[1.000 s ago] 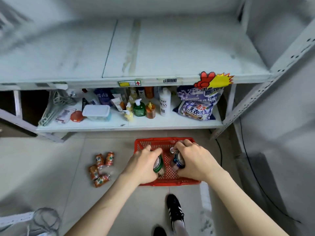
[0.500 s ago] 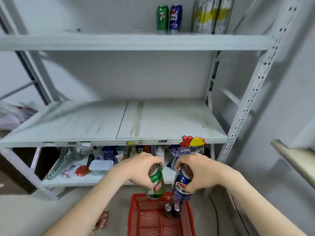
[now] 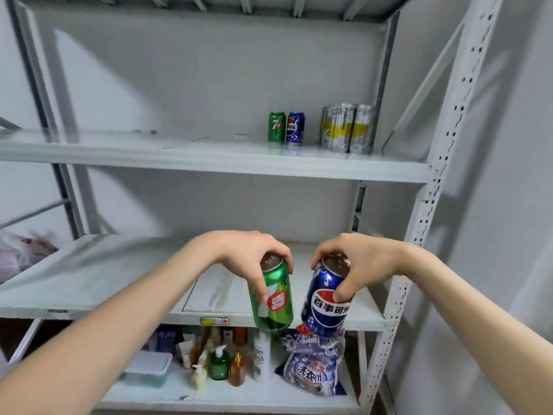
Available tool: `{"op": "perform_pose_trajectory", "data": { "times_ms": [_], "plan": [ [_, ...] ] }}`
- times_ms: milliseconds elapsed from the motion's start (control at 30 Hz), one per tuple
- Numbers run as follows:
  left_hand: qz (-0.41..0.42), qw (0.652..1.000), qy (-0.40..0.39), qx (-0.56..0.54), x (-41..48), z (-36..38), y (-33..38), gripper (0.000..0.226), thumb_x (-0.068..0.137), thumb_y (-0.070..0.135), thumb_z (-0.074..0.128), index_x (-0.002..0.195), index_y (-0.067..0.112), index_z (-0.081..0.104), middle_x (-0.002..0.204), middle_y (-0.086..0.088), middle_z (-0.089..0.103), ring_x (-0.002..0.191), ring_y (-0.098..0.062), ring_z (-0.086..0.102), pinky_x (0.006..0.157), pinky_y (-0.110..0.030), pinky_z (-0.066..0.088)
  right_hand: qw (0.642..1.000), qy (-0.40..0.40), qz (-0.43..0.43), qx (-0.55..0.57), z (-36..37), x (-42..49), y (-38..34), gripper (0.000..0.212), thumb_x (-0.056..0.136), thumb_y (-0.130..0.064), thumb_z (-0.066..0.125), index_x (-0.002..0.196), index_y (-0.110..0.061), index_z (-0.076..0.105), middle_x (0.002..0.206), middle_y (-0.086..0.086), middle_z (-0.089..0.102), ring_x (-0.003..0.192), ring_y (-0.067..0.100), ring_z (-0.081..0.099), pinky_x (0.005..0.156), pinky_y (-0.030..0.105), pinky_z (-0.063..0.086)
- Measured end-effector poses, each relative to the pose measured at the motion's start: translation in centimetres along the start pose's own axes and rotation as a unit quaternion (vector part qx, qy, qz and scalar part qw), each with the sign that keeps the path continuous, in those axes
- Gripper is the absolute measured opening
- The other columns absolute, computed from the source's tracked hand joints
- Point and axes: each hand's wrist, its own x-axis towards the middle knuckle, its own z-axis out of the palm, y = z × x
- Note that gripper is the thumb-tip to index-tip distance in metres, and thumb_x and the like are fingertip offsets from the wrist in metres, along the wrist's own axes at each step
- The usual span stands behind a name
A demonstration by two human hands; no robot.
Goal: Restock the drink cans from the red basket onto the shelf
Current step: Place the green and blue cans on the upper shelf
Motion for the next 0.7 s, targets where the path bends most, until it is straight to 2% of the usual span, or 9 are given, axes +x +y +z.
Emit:
{"op": "perform_pose_trajectory", "data": {
  "times_ms": [133, 167, 267, 400, 567, 700],
  "plan": [
    [-0.004, 1.0, 0.018, -0.014, 1.9, -4.5, 0.5, 0.058, 0.067, 0.022, 0.088, 0.117, 0.031, 0.06, 0.108, 0.015, 0.063, 0.093, -0.002, 0.061, 0.072, -0.011, 0.051, 1.0, 0.004, -0.022, 0.008, -4.7, 0.9, 1.6, 0.052, 0.066, -0.017, 0.082, 0.114, -0.024, 0.063, 0.105, -0.004, 0.069, 0.093, 0.012, 0.068, 0.079, 0.033, 0.06],
    [-0.004, 0.999, 0.021, -0.025, 2.4, -5.5, 0.4, 0.058, 0.067, 0.018, 0.088, 0.116, 0.03, 0.061, 0.109, 0.012, 0.064, 0.093, -0.002, 0.062, 0.074, -0.013, 0.053, 1.0, 0.005, -0.026, 0.01, -5.8, 1.2, 2.0, 0.052, 0.067, -0.015, 0.082, 0.115, -0.022, 0.063, 0.106, -0.003, 0.069, 0.094, 0.013, 0.068, 0.079, 0.032, 0.06],
    [-0.005, 0.998, 0.032, -0.049, 3.7, -8.4, 0.0, 0.058, 0.066, 0.013, 0.088, 0.116, 0.027, 0.063, 0.113, 0.007, 0.066, 0.098, -0.009, 0.065, 0.082, -0.033, 0.059, 0.999, 0.01, -0.034, 0.01, -8.9, 2.5, 3.0, 0.053, 0.069, -0.013, 0.081, 0.117, -0.019, 0.061, 0.108, -0.003, 0.068, 0.096, 0.014, 0.067, 0.079, 0.03, 0.06],
    [-0.014, 0.998, 0.037, -0.051, 5.1, -12.8, -0.6, 0.057, 0.066, 0.009, 0.087, 0.115, 0.029, 0.063, 0.115, 0.006, 0.064, 0.101, -0.013, 0.065, 0.083, -0.042, 0.06, 0.999, 0.027, -0.037, 0.01, -13.1, 4.6, 3.6, 0.053, 0.07, -0.013, 0.082, 0.118, -0.016, 0.06, 0.109, -0.001, 0.067, 0.097, 0.015, 0.067, 0.077, 0.031, 0.06],
    [-0.025, 0.997, 0.047, -0.047, 6.7, -19.1, -2.2, 0.055, 0.064, 0.009, 0.089, 0.109, 0.029, 0.066, 0.112, 0.001, 0.067, 0.098, -0.018, 0.069, 0.084, -0.046, 0.059, 0.998, 0.052, -0.028, 0.032, -17.9, 8.0, 4.5, 0.047, 0.073, -0.011, 0.081, 0.115, -0.014, 0.06, 0.108, 0.001, 0.069, 0.097, 0.019, 0.069, 0.079, 0.037, 0.061],
    [-0.04, 0.996, 0.063, -0.043, 8.0, -23.4, -4.0, 0.05, 0.07, 0.005, 0.084, 0.111, 0.028, 0.066, 0.11, 0.001, 0.069, 0.095, -0.017, 0.071, 0.074, -0.035, 0.06, 0.994, 0.096, -0.022, 0.051, -21.2, 10.3, 5.2, 0.046, 0.074, -0.009, 0.08, 0.116, -0.014, 0.061, 0.107, 0.003, 0.071, 0.093, 0.02, 0.071, 0.077, 0.037, 0.061]
  ]
}}
